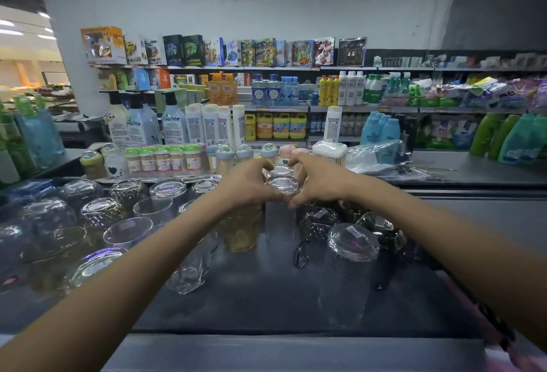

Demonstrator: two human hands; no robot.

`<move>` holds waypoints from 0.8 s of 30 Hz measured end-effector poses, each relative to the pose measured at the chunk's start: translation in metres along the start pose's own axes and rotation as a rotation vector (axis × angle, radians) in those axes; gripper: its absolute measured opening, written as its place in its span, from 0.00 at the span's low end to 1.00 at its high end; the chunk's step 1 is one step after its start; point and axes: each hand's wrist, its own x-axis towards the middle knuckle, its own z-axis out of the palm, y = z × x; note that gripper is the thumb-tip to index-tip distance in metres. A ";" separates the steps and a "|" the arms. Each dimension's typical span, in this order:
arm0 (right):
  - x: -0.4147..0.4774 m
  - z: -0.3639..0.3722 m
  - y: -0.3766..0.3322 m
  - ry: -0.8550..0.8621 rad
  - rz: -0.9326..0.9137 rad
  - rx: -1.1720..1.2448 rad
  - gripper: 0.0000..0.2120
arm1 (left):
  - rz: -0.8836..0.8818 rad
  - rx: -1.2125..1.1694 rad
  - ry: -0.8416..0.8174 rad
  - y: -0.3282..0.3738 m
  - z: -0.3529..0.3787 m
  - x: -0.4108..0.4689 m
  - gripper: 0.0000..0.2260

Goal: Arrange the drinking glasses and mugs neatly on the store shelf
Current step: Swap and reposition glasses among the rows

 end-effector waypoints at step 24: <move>-0.003 0.010 0.002 0.091 -0.005 0.016 0.24 | 0.132 0.054 0.072 -0.002 0.000 -0.009 0.26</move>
